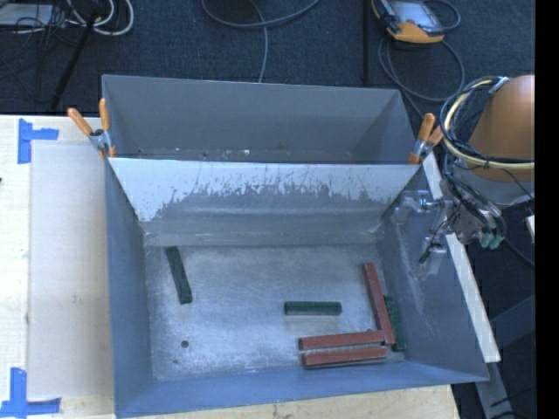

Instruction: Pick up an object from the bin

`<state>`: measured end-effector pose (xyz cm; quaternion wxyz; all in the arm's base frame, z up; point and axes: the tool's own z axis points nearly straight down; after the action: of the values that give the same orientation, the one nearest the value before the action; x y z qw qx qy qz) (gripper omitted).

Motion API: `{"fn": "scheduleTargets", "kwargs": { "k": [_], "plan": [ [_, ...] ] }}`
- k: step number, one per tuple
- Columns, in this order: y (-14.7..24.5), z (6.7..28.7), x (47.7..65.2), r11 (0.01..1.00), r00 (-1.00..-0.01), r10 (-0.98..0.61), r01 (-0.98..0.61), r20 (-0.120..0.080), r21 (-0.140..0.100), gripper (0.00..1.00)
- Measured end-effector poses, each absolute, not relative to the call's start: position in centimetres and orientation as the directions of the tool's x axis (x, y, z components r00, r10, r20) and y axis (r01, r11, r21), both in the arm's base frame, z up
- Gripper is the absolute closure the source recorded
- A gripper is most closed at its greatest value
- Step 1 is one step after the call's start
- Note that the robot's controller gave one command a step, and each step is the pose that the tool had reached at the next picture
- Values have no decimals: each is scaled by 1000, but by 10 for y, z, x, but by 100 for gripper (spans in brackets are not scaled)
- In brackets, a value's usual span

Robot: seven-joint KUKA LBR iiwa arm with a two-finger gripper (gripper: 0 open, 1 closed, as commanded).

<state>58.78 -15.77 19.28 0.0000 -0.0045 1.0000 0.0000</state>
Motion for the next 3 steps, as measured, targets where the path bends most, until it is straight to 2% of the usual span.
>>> {"fn": "scheduleTargets", "kwargs": {
  "k": [1,2,3],
  "plan": [
    [-126,120,533,997,-997,-78,-78,11,5,0],
    [-37,68,507,981,-981,-194,-194,6,5,0],
    [-42,73,510,982,-982,-190,-190,-1,0,100]
  ]
}}
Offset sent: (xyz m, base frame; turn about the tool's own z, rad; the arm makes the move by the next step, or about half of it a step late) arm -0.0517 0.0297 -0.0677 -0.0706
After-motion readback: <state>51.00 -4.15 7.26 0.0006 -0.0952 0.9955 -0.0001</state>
